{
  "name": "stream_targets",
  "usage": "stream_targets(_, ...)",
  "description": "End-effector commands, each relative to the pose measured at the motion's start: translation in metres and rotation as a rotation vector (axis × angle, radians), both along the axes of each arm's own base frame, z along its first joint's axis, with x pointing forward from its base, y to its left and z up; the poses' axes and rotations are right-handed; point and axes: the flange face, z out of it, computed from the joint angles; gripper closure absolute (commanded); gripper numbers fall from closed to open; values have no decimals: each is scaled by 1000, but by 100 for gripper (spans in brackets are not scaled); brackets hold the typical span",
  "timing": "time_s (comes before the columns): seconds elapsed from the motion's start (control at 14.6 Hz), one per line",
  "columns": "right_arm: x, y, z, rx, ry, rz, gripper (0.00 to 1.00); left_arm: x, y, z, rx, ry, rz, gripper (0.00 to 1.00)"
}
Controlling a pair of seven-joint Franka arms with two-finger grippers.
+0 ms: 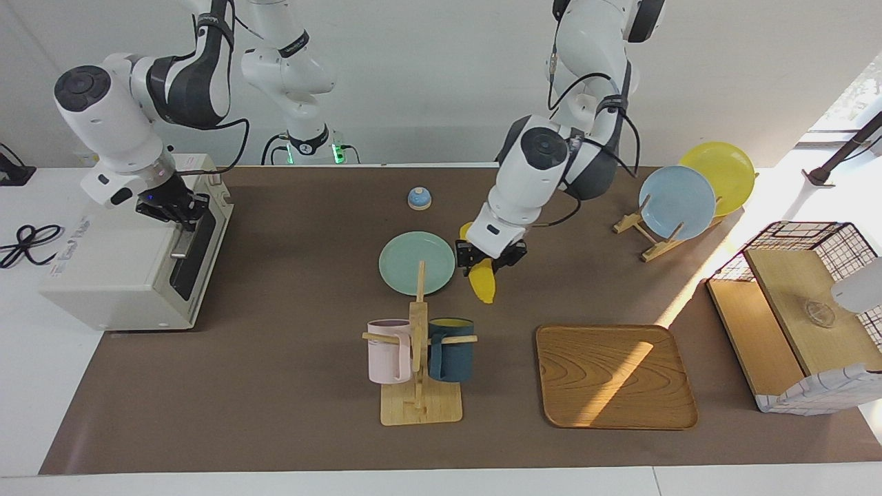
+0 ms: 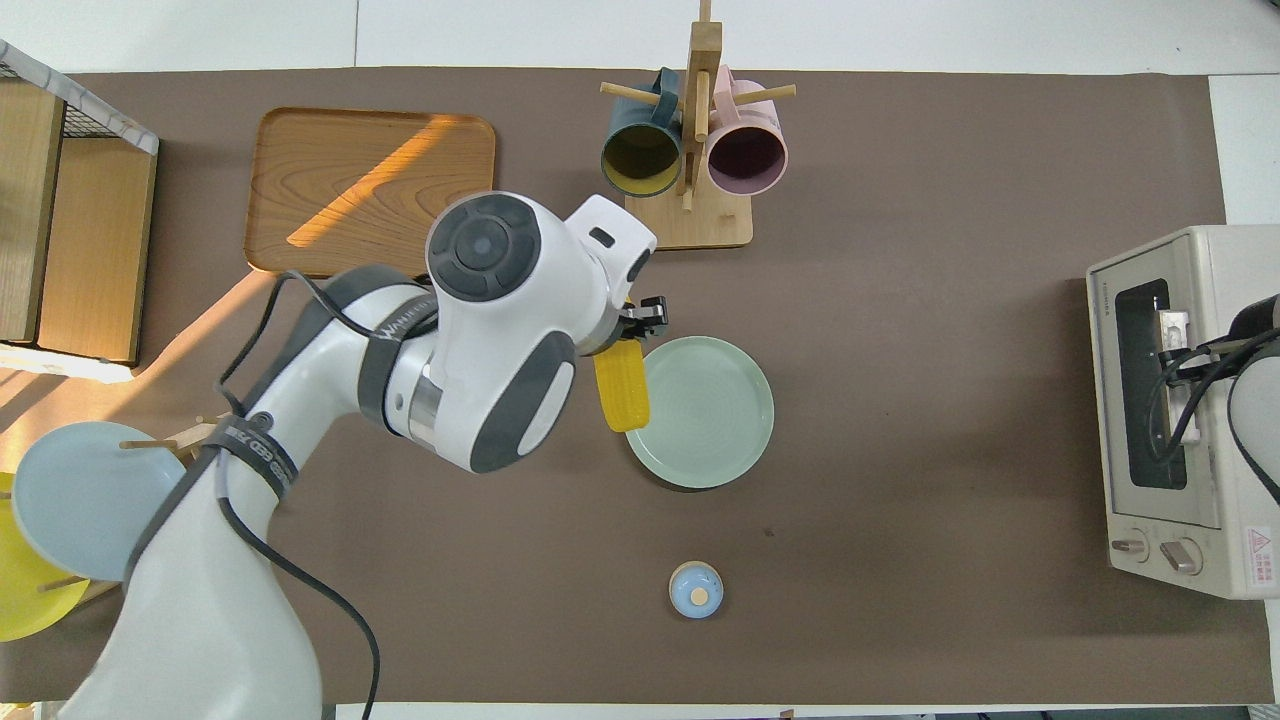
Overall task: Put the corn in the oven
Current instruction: 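Carry the yellow corn with the left gripper toward the green plate, then lower the corn onto the green plate and open the left gripper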
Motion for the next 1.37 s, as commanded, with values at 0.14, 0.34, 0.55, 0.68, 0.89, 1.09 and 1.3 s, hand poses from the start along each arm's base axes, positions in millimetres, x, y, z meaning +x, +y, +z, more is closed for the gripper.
stream_targets(0.14,-6,-1,-21,-3,-10,30,100,-46,-46,-42,-47,-50,36,100)
stream_targets(0.34,-3,18,-37,5,-9,3,100,-47,-56,-60,-60,-74,26,100)
stream_targets(0.55,-1,33,-54,5,-15,-28,100,-54,-62,-69,-69,-90,10,100)
stream_targets(0.68,1,44,-65,7,-17,-29,100,-51,-60,-68,-69,-92,11,100)
stream_targets(0.89,6,47,-85,53,-16,-62,100,-46,-55,-67,-64,-91,8,0)
stream_targets(1.09,6,51,-103,54,-27,-53,100,-29,-31,-44,-44,-74,-6,0)
stream_targets(1.3,0,70,-122,54,-47,-20,100,-3,20,6,-21,-54,-30,0)
